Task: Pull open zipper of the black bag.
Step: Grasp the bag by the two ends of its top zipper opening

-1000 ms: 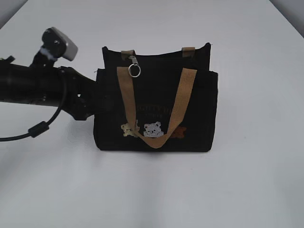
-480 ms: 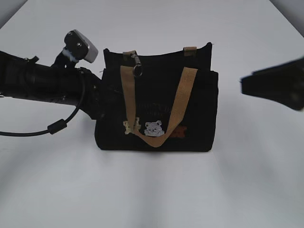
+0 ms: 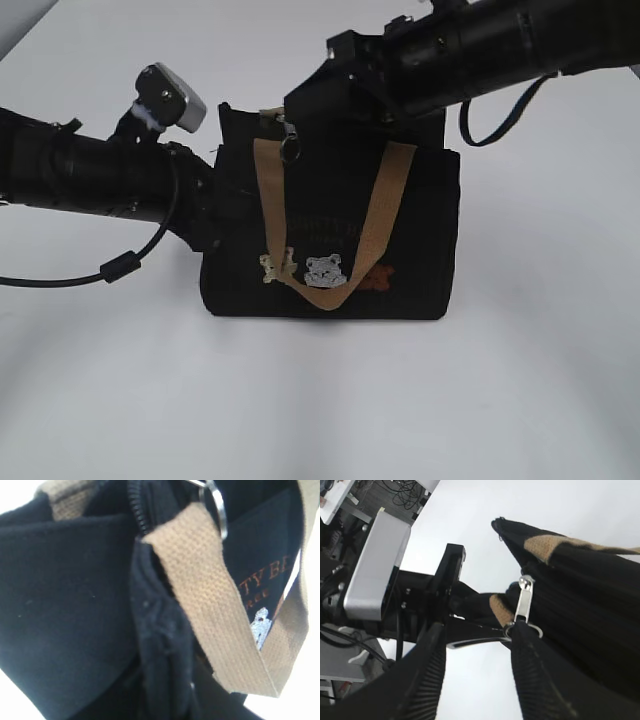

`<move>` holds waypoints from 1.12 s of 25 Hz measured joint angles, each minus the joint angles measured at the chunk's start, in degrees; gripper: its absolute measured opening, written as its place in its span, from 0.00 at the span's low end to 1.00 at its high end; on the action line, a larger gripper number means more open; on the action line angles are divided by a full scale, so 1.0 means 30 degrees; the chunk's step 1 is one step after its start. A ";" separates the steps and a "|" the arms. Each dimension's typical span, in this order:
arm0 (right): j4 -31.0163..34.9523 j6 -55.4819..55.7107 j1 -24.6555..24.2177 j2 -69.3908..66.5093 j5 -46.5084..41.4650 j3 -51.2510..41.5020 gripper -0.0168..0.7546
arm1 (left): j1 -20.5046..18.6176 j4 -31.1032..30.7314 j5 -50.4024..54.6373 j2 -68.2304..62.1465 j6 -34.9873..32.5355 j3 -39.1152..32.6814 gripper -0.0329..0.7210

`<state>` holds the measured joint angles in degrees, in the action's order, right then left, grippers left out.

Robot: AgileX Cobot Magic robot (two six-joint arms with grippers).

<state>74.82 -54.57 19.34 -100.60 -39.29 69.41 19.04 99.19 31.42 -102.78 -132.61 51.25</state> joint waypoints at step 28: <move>-0.1475 0.3824 0.0427 -0.2948 0.0494 0.2159 0.46 | 0.0000 -0.0003 -0.0016 -0.0036 0.0000 0.0000 0.13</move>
<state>70.40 -43.10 20.62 -109.44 -37.80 75.89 19.04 99.18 31.37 -102.89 -132.61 51.25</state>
